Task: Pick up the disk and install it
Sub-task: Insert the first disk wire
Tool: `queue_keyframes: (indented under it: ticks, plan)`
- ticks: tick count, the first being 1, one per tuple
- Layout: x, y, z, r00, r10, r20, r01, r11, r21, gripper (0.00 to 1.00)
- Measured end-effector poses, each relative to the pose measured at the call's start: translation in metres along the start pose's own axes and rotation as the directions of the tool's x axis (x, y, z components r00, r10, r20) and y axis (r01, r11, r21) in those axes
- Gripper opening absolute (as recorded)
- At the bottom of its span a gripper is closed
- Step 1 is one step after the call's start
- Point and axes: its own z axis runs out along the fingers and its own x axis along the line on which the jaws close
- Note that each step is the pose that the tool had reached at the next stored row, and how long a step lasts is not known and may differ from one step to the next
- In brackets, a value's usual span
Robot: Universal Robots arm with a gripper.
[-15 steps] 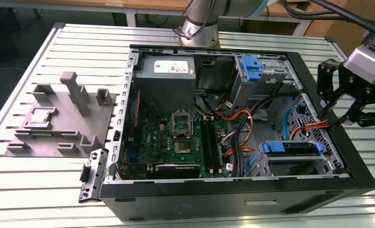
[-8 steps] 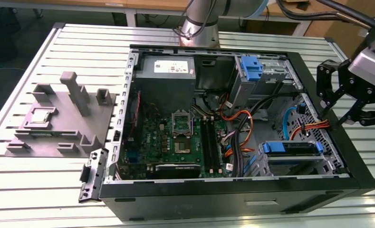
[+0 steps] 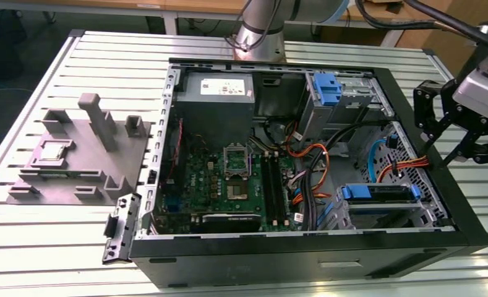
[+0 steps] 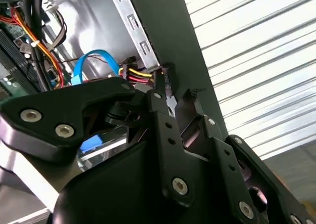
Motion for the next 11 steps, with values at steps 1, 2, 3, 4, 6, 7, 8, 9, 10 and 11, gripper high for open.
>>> queue_keyframes:
  ticks: [1,2,3,4,6,7,8,9,10,11]
  plan:
    - [0.0000,0.0000,0.0006,0.9999,-0.017,0.0008,0.017,0.9999,0.0017,0.36]
    - [0.0000,0.0001,0.0012,0.9994,-0.034,0.0020,0.034,0.9994,0.0032,0.36]
    - [-0.0001,0.0002,0.0019,0.9986,-0.053,0.0035,0.053,0.9986,0.0047,0.36]
    - [-0.0002,0.0003,0.0026,0.9974,-0.072,0.0050,0.071,0.9974,0.0063,0.36]
    - [-0.0003,0.0004,0.0037,0.9942,-0.107,0.0077,0.107,0.9942,0.0092,0.36]
    - [-0.0003,0.0004,0.0041,0.9921,-0.125,0.0089,0.125,0.9921,0.0107,0.36]
    - [-0.0003,0.0004,0.0045,0.9898,-0.142,0.0100,0.142,0.9898,0.0122,0.36]
    - [-0.0004,0.0004,0.0049,0.9873,-0.159,0.0110,0.159,0.9873,0.0136,0.36]
    - [-0.0004,0.0005,0.0051,0.9845,-0.175,0.0117,0.175,0.9845,0.0147,0.36]
    - [-0.0004,0.0005,0.0054,0.9816,-0.191,0.0121,0.190,0.9816,0.0156,0.36]
